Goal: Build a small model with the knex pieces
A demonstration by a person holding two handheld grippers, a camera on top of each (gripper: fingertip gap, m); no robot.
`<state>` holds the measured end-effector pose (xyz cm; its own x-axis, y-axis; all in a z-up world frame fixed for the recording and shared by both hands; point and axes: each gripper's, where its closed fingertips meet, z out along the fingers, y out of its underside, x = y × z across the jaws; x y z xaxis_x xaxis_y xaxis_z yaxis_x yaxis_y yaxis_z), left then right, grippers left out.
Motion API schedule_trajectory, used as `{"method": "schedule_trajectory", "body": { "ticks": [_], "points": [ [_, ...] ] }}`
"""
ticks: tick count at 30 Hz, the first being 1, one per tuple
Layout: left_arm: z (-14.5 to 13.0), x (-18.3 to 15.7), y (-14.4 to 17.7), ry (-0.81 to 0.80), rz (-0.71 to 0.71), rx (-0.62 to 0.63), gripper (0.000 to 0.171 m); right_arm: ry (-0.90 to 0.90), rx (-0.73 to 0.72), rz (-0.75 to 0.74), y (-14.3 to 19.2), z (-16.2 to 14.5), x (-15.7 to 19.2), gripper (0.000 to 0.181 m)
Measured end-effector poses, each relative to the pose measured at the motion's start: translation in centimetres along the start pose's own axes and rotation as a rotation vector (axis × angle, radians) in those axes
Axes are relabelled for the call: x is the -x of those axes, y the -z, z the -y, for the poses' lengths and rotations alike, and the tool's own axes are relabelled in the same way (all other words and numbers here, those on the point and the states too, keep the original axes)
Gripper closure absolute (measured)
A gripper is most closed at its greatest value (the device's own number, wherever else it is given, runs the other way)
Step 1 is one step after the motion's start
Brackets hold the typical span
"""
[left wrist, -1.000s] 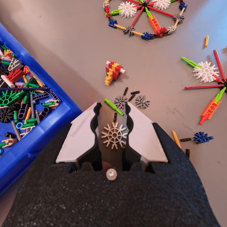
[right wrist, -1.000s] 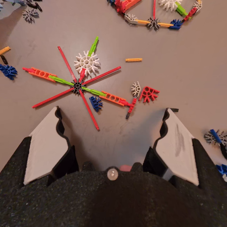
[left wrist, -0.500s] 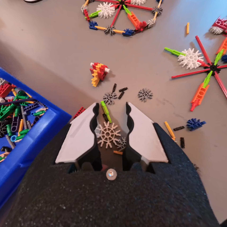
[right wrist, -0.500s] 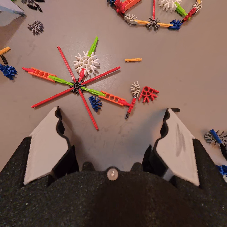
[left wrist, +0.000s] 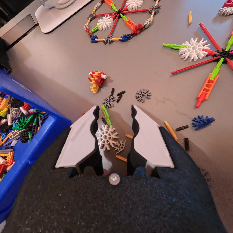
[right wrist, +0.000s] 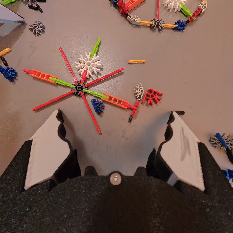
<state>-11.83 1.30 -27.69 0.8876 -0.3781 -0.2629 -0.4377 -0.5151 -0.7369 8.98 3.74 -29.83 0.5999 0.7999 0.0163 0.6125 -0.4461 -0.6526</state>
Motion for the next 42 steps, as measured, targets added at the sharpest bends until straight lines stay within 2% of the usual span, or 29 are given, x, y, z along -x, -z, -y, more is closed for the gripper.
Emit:
{"method": "schedule_trajectory", "body": {
  "ticks": [5,6,8,14,17,21,24,28,29,31,42],
  "points": [
    [0.8,-1.5,-0.2,-0.050,-0.033,-0.012,0.113,0.000,0.000,0.000,0.0,0.0,0.0,0.024],
    [1.1,-2.3,-0.3,-0.040,-0.073,-0.020,0.106,0.000,0.000,0.000,0.0,0.0,0.0,0.024],
    [1.2,-2.8,-0.4,0.003,-0.107,-0.012,0.107,0.000,0.000,0.000,0.0,0.0,0.0,0.024],
    [1.1,-3.1,-0.5,0.034,-0.119,0.001,0.110,0.000,0.000,0.000,0.0,0.0,0.0,0.024],
    [1.0,-2.0,-0.6,0.065,-0.054,0.006,0.098,0.000,0.000,0.000,0.0,0.0,0.0,0.024],
    [0.9,-2.0,-0.7,0.112,-0.084,0.016,0.095,0.000,0.000,0.000,0.0,0.0,0.0,0.024],
    [1.0,-1.5,-1.1,0.124,-0.077,0.021,0.079,0.000,0.000,0.000,0.0,0.0,0.0,0.024],
    [0.6,-1.5,-1.3,0.171,-0.117,0.045,0.078,0.000,0.000,0.000,0.0,0.0,0.0,0.024],
    [0.5,-1.2,-1.5,0.194,-0.107,0.056,0.072,0.000,0.000,0.000,0.0,0.0,0.0,0.024],
    [0.0,-0.3,-1.8,0.246,-0.064,0.085,0.049,0.000,0.000,0.000,0.0,0.0,0.0,0.024],
    [-0.1,-0.5,-1.8,0.257,-0.094,0.096,0.047,0.000,0.000,0.000,0.0,0.0,0.0,0.024]
  ]
}}
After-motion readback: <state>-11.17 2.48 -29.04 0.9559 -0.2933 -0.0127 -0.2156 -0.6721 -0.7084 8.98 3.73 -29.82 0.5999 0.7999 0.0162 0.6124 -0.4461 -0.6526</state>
